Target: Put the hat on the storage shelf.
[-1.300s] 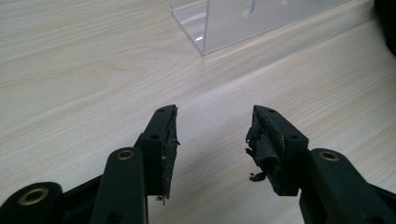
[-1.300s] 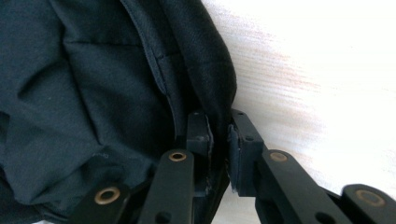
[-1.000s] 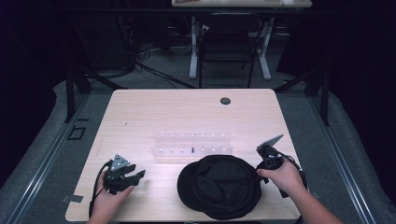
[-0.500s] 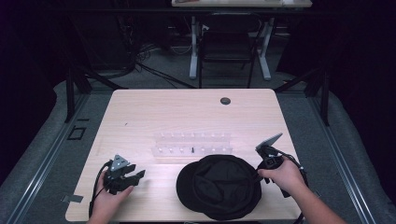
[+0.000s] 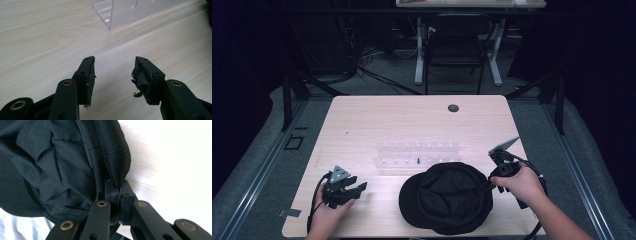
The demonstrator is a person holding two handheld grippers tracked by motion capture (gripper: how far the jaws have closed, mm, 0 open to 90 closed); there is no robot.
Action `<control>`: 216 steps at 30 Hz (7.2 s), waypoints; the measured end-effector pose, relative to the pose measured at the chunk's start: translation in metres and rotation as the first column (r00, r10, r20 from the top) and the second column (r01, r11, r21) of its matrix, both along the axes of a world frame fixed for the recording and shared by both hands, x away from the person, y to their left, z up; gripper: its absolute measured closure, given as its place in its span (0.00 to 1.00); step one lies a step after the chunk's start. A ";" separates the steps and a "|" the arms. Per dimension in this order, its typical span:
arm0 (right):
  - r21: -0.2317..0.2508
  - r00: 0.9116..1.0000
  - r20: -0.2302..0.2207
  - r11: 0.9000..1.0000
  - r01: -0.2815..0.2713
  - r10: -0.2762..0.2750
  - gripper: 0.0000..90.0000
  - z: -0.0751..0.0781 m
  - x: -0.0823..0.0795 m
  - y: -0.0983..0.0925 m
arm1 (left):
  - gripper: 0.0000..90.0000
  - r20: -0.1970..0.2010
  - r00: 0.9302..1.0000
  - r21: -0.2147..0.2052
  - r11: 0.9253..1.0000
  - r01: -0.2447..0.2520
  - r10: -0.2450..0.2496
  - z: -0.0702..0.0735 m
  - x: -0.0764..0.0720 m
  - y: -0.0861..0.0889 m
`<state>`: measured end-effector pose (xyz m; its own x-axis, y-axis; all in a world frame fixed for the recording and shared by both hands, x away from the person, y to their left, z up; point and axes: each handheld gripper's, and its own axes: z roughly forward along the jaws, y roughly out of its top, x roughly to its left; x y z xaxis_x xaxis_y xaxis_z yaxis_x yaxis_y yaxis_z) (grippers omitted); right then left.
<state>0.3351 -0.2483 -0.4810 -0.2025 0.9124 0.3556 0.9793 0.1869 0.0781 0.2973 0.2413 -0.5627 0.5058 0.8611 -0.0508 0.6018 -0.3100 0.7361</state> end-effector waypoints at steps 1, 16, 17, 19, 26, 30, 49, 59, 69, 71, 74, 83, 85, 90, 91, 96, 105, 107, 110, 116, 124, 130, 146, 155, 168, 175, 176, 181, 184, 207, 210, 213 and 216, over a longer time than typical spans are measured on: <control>-0.009 1.000 -0.006 1.000 -0.014 0.014 0.98 0.004 0.000 0.000 | 0.57 0.000 1.000 0.001 1.000 -0.001 0.001 0.000 0.000 0.000; -0.016 1.000 0.005 1.000 -0.023 0.023 0.98 0.046 -0.006 0.002 | 0.57 -0.002 1.000 -0.004 1.000 -0.001 0.001 0.000 0.000 0.000; -0.007 1.000 0.017 1.000 -0.003 0.003 0.98 0.048 -0.007 0.003 | 0.57 -0.002 1.000 -0.002 1.000 -0.002 0.002 0.000 0.000 0.000; 0.005 1.000 0.018 1.000 0.005 -0.005 0.98 0.054 -0.008 0.004 | 0.57 -0.002 1.000 -0.001 1.000 -0.002 0.002 0.000 0.000 0.000; 0.023 1.000 0.024 1.000 0.000 0.000 0.98 0.073 -0.011 0.009 | 0.57 -0.003 1.000 -0.004 1.000 -0.003 0.003 -0.001 0.000 0.000; 0.061 1.000 0.009 0.998 0.002 -0.003 0.98 0.080 -0.011 0.011 | 0.57 -0.004 1.000 -0.004 1.000 -0.005 0.005 -0.001 0.000 0.000; 0.244 1.000 -0.026 0.970 0.021 -0.015 0.98 0.102 -0.016 0.013 | 0.57 -0.004 1.000 -0.003 1.000 -0.005 0.005 -0.001 0.000 0.000; 0.393 1.000 -0.014 0.920 0.000 0.006 0.98 0.118 -0.019 0.020 | 0.57 -0.004 1.000 -0.003 1.000 -0.006 0.006 -0.001 0.000 0.000; 0.454 0.999 0.035 0.890 -0.041 0.028 0.98 0.132 -0.021 0.024 | 0.57 -0.004 1.000 -0.004 1.000 -0.006 0.006 -0.001 0.000 0.000; 0.471 0.998 0.053 0.881 -0.037 0.013 0.98 0.136 -0.022 0.025 | 0.57 -0.004 1.000 -0.005 1.000 -0.007 0.007 -0.001 0.000 0.000; 0.487 0.997 0.072 0.872 -0.046 0.013 0.98 0.144 -0.021 0.022 | 0.57 -0.004 1.000 -0.004 1.000 -0.007 0.007 -0.001 0.000 0.000; 0.546 0.992 0.114 0.838 -0.022 -0.048 0.98 0.162 -0.016 0.010 | 0.57 -0.004 1.000 -0.004 1.000 -0.006 0.006 -0.001 0.000 0.000; 0.557 0.991 0.122 0.830 -0.020 -0.058 0.98 0.166 -0.013 0.009 | 0.57 -0.004 1.000 -0.004 1.000 -0.006 0.006 -0.001 0.000 0.000; 0.571 0.984 0.152 0.821 -0.016 -0.087 0.98 0.178 -0.008 0.009 | 0.57 -0.001 1.000 -0.001 1.000 -0.003 0.003 -0.001 0.000 0.000; 0.571 0.984 0.152 0.821 -0.016 -0.087 0.98 0.178 -0.008 0.009 | 0.57 -0.001 1.000 -0.001 1.000 -0.003 0.003 -0.001 0.000 0.000; 0.570 0.978 0.177 0.821 -0.014 -0.107 0.98 0.185 0.001 0.012 | 0.57 -0.001 1.000 -0.001 1.000 0.000 0.000 -0.001 0.000 0.000; 0.590 0.970 0.198 0.808 0.000 -0.144 0.98 0.190 0.026 0.027 | 0.56 0.001 1.000 0.004 1.000 0.007 -0.007 -0.002 0.000 -0.002; 0.592 0.970 0.198 0.806 0.000 -0.145 0.98 0.190 0.028 0.029 | 0.56 0.001 1.000 0.004 1.000 0.006 -0.006 -0.002 0.000 -0.002; 0.588 0.969 0.196 0.809 0.007 -0.150 0.98 0.188 0.041 0.040 | 0.56 -0.003 1.000 0.004 1.000 0.011 -0.011 -0.001 -0.001 -0.002; 0.587 0.968 0.197 0.810 0.014 -0.159 0.98 0.188 0.055 0.052 | 0.56 -0.007 1.000 0.005 1.000 0.019 -0.019 0.000 -0.001 -0.002; 0.576 0.963 0.208 0.817 0.020 -0.170 0.98 0.190 0.071 0.060 | 0.56 0.023 0.999 -0.004 0.999 0.043 -0.043 0.004 -0.003 -0.007; 0.555 0.960 0.211 0.831 0.036 -0.182 0.98 0.186 0.077 0.061 | 0.55 0.068 0.995 -0.024 0.997 0.079 -0.077 0.018 -0.005 -0.020; 0.575 0.961 0.216 0.818 0.017 -0.172 0.97 0.174 0.087 0.082 | 0.59 0.223 0.938 0.016 0.963 0.269 -0.266 0.076 0.003 -0.108; 0.601 0.961 0.210 0.799 0.018 -0.180 0.97 0.170 0.086 0.082 | 0.69 0.243 0.920 0.041 0.951 0.307 -0.308 0.087 0.009 -0.136; 0.615 0.960 0.209 0.788 0.018 -0.186 0.96 0.169 0.086 0.086 | 0.90 0.276 0.905 0.115 0.945 0.305 -0.325 0.088 0.013 -0.164; 0.627 0.953 0.225 0.779 0.017 -0.201 0.90 0.167 0.086 0.078 | 0.91 0.288 0.900 0.107 0.945 0.309 -0.327 0.087 0.013 -0.162; 0.625 0.954 0.226 0.780 0.012 -0.195 0.89 0.167 0.086 0.078 | 0.91 0.292 0.897 0.116 0.943 0.311 -0.332 0.086 0.013 -0.163; 0.637 0.942 0.272 0.771 -0.023 -0.196 0.82 0.178 0.076 0.070 | 0.92 0.294 0.895 0.132 0.941 0.311 -0.336 0.087 0.011 -0.164; 0.627 0.931 0.297 0.779 -0.021 -0.214 0.81 0.189 0.070 0.059 | 0.92 0.292 0.895 0.128 0.941 0.312 -0.336 0.087 0.012 -0.161; 0.560 0.927 0.294 0.828 0.031 -0.234 0.79 0.176 0.064 0.042 | 0.94 0.294 0.901 0.144 0.947 0.287 -0.318 0.081 0.011 -0.145; 0.553 0.926 0.295 0.833 0.036 -0.235 0.79 0.175 0.064 0.040 | 0.94 0.295 0.901 0.141 0.947 0.288 -0.318 0.081 0.012 -0.144; 0.557 0.924 0.295 0.830 0.042 -0.245 0.79 0.175 0.063 0.039 | 0.94 0.292 0.903 0.133 0.948 0.289 -0.316 0.080 0.013 -0.142; 0.553 0.924 0.295 0.832 0.041 -0.242 0.78 0.175 0.062 0.037 | 0.94 0.287 0.906 0.121 0.950 0.288 -0.311 0.078 0.013 -0.139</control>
<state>0.3974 -0.2113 -0.3064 -0.2845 0.6308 0.7219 0.8830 -0.1207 0.4535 0.3105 0.1023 -0.4843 0.7219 0.6622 0.2008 0.2276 -0.5012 0.8348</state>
